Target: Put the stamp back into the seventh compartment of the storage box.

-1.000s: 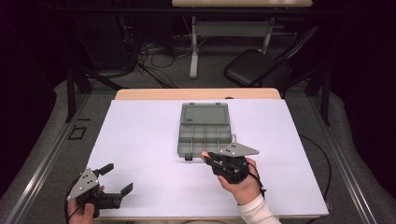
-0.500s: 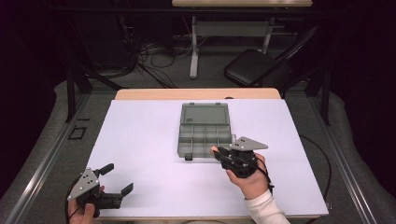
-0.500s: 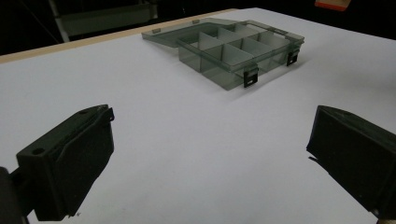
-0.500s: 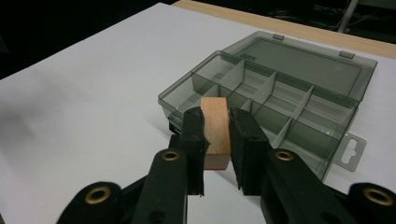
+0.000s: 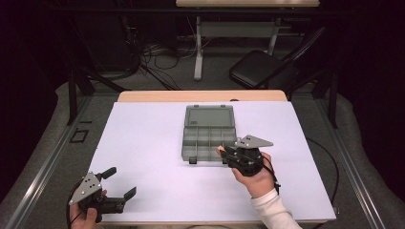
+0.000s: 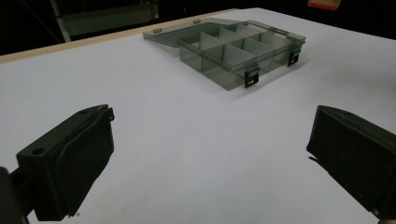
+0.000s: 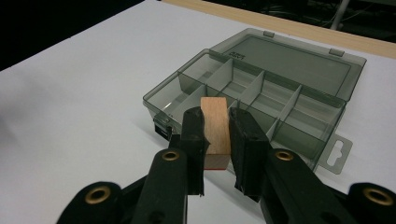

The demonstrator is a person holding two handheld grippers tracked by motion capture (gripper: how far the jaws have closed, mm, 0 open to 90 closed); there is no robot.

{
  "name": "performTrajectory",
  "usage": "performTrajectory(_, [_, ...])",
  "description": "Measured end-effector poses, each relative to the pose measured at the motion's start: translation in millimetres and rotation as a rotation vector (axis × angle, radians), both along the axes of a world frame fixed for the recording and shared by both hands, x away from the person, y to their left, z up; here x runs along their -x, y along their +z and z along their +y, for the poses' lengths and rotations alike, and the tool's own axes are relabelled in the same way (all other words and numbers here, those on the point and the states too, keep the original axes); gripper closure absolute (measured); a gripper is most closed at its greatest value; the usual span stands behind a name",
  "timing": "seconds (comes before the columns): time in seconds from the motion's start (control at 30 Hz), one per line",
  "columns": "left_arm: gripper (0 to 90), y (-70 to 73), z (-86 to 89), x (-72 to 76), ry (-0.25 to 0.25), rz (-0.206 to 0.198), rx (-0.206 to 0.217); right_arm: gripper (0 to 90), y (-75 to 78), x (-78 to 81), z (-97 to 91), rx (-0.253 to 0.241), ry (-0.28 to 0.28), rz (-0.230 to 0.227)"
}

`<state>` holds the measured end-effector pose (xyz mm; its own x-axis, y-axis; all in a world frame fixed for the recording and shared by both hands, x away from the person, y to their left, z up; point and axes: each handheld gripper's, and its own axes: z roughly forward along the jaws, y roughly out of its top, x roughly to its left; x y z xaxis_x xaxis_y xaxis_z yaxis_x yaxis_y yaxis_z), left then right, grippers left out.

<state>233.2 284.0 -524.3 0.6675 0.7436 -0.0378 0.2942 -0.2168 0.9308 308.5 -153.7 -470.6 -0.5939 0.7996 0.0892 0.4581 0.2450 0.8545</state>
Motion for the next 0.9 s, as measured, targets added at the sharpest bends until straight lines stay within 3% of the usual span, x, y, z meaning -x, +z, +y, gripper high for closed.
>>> performTrajectory(0.43, [0.5,-0.5,-1.1,0.1,-0.004,0.003,0.001,76.4,-3.1,-16.8,5.7,0.035,0.000,0.049])
performTrajectory(0.9, [0.5,-0.9,-1.8,-0.4,-0.008,0.008,-0.001,76.4,-4.6,-34.3,15.4,0.126,0.004,0.078])
